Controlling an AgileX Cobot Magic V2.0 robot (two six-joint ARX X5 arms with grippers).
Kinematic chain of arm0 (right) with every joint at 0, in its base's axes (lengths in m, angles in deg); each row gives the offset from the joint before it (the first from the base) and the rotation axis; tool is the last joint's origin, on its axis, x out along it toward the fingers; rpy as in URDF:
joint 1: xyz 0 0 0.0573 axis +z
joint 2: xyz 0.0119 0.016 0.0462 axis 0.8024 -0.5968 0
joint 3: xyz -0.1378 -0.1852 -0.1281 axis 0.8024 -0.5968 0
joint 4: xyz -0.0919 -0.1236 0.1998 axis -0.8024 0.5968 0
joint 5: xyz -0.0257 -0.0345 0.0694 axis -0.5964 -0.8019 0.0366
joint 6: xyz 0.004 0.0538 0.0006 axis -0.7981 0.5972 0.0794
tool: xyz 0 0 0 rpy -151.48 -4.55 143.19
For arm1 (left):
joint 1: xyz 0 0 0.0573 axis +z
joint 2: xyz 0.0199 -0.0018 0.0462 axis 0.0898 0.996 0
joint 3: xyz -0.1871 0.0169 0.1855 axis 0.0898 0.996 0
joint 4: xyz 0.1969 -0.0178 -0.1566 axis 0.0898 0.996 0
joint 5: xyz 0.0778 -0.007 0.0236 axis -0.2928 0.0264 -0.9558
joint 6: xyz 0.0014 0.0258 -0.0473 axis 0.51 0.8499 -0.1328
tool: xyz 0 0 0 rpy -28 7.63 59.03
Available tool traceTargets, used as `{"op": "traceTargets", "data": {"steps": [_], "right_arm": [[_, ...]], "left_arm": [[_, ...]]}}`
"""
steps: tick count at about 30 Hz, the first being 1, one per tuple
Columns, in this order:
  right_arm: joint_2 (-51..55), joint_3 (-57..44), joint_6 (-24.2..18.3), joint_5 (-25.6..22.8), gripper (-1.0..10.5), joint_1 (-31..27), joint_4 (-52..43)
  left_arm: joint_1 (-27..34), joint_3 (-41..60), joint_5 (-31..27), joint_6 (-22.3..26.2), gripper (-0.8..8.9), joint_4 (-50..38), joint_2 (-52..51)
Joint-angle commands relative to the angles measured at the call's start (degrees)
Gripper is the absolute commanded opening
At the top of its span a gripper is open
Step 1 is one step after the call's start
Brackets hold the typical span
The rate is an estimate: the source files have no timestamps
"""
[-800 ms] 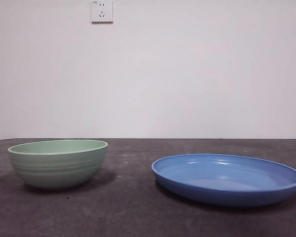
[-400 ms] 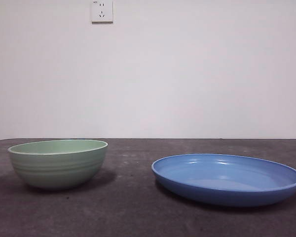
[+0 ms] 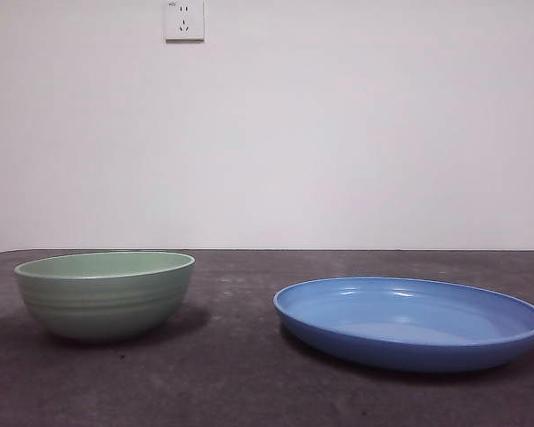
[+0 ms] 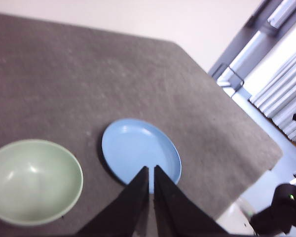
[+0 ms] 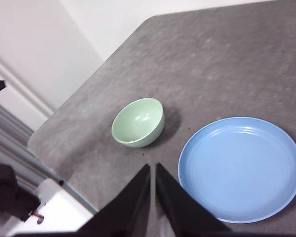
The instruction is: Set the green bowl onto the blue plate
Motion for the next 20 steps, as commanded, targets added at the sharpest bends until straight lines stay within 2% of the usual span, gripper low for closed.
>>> {"op": "traceTargets", "data": {"steps": [1, 5, 7, 10, 12, 14, 17, 20], "right_arm": [[-0.35, 0.94, -2.14, 0.15, 0.1, 0.5, -0.09], [-0.33, 0.94, -2.29, 0.11, 0.1, 0.5, -0.02], [-0.33, 0.94, -2.4, 0.11, 0.3, 0.5, -0.02], [-0.33, 0.94, -2.86, 0.11, 2.2, 0.5, -0.04], [-0.33, 0.94, -2.86, 0.02, 3.9, 0.5, -0.04], [-0.33, 0.94, -2.86, -0.22, 5.2, 0.48, -0.04], [-0.33, 0.94, -2.84, -1.49, 6.2, 0.5, -0.04], [-0.31, 0.94, -2.86, -1.64, 6.2, 0.48, -0.07]], "left_arm": [[-0.57, -0.98, 0.39, 1.64, 0.19, 0.7, 0.46], [-0.61, -0.98, 0.37, 2.08, 0.34, 0.98, 0.44], [-0.61, -0.98, 0.37, 2.08, 0.77, 0.98, 0.46], [-0.61, -0.98, 0.37, 2.05, 2.86, 1.14, 0.46], [-0.61, -0.98, 0.37, 2.05, 4.46, 1.16, 0.44], [-0.61, -0.98, 0.37, 2.05, 5.3, 1.14, 0.44], [-0.61, -0.98, 0.37, 2.05, 5.66, 1.09, 0.44], [-0.61, -0.98, 0.37, 2.05, 5.65, 1.11, 0.44]]}}
